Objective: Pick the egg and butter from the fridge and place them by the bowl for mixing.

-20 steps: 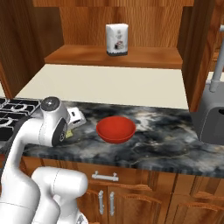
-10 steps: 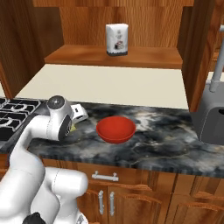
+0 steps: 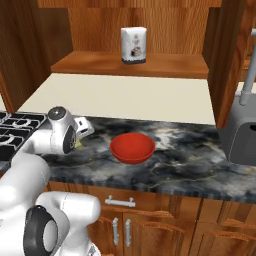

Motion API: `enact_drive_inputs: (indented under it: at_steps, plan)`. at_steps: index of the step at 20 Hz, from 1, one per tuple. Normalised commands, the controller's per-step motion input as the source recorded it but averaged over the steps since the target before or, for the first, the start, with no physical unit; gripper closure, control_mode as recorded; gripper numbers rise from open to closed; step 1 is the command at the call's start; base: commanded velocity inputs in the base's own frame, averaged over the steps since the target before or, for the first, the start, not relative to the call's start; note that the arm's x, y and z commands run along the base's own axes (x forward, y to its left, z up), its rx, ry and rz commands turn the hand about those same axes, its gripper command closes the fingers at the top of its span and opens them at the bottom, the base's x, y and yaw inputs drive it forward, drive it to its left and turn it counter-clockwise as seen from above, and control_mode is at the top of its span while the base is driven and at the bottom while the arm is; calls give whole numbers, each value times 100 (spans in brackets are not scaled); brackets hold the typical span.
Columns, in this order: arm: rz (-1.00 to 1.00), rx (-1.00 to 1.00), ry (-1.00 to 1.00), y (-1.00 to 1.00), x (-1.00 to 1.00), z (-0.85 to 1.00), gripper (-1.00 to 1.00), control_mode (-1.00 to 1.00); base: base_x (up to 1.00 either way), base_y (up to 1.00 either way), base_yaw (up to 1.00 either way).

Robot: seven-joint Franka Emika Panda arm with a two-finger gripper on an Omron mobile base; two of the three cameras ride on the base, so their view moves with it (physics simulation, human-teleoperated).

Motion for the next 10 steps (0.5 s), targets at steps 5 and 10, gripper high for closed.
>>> enact_drive_inputs:
  at_steps: [5, 10]
  plan:
    - [0, -2, 0, 4, 5, -34, 100, -100, 0, 0, 0]
    - [0, 0, 0, 0, 0, -45, 100, -100, 0, 0, 0]
